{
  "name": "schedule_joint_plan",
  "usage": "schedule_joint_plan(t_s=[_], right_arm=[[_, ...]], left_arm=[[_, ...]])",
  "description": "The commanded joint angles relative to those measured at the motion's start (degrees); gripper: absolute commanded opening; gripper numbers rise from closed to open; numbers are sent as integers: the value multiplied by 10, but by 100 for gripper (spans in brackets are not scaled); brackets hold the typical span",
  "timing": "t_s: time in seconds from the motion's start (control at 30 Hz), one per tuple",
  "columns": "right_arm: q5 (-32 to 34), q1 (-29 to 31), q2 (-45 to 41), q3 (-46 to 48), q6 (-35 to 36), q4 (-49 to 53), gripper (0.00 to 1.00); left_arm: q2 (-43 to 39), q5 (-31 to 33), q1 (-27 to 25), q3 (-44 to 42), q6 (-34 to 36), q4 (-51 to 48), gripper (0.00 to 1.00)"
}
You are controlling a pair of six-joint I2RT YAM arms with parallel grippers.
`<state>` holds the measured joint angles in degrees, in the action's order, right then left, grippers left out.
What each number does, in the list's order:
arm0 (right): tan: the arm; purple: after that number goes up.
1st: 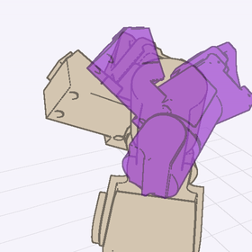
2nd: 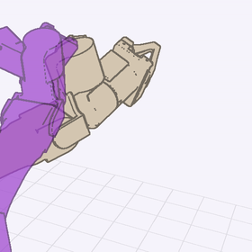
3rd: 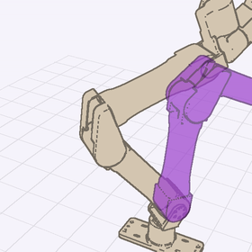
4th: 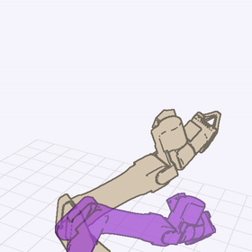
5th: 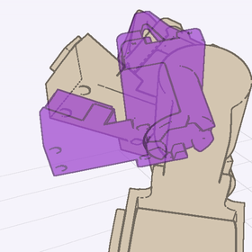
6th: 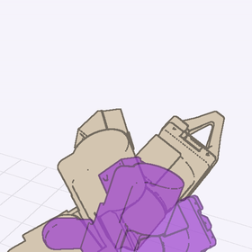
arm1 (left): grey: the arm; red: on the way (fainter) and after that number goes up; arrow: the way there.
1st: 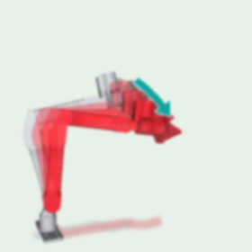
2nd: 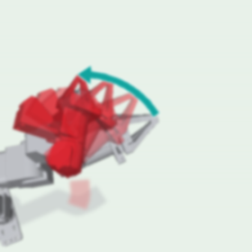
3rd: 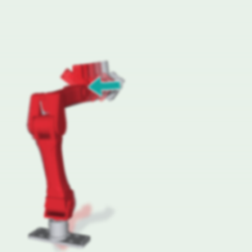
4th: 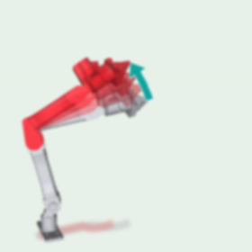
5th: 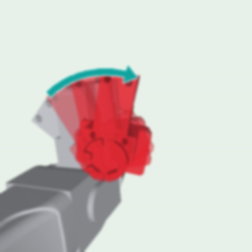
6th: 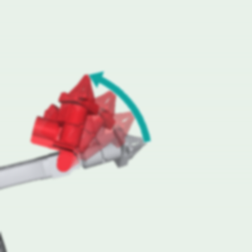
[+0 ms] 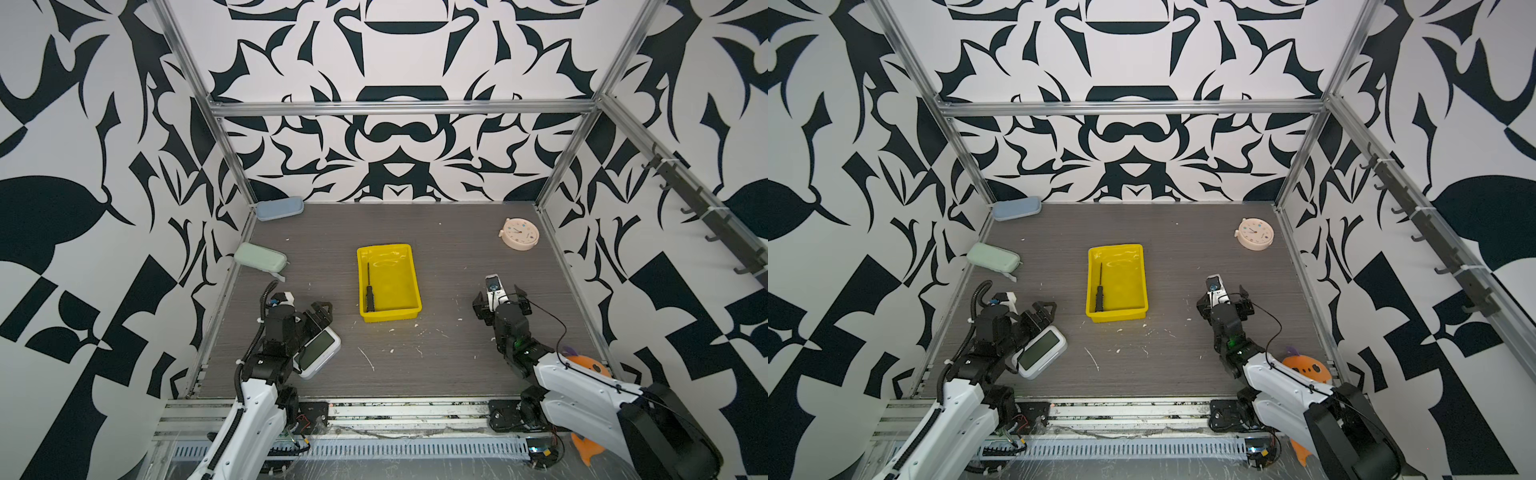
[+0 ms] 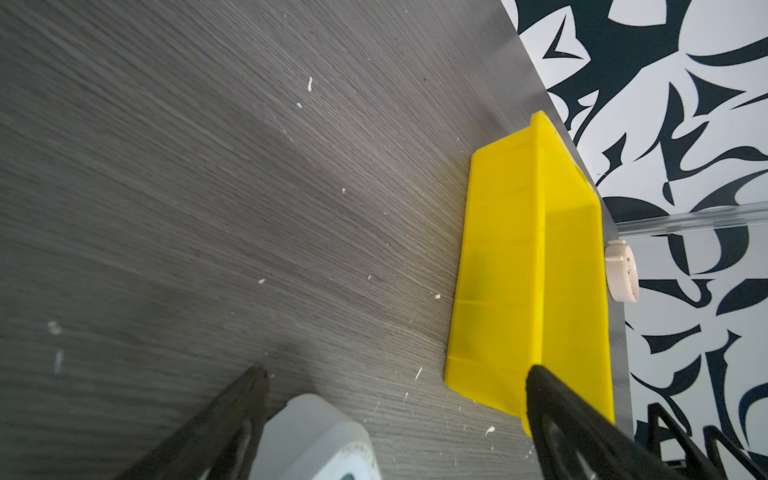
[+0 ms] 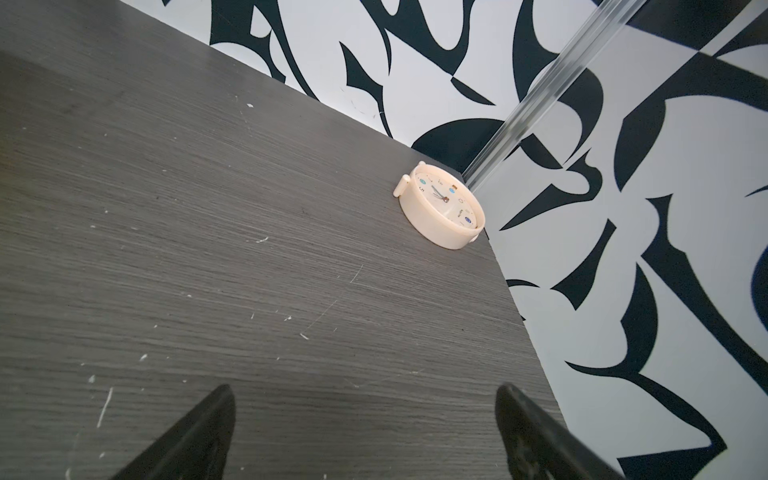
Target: Put the screwdriver in the bin
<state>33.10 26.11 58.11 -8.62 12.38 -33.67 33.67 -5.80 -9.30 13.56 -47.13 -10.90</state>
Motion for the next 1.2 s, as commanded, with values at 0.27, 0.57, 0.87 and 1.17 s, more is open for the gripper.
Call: schedule_joint_plan(t_s=[0.27,0.57,0.87,1.17], right_arm=[[-133,-124,248,-75,-62,-225,100],[-154,-155,322,-42,-87,-348,100],[-148,-163,315,-96,-97,-240,100],[-161,-169,313,-102,-101,-225,100]], left_arm=[[-15,0,-1,0,1,-2,99],[-14,7,-1,-1,-1,6,99],[22,17,-1,7,-4,18,99],[77,102,-1,40,-22,-33,99]])
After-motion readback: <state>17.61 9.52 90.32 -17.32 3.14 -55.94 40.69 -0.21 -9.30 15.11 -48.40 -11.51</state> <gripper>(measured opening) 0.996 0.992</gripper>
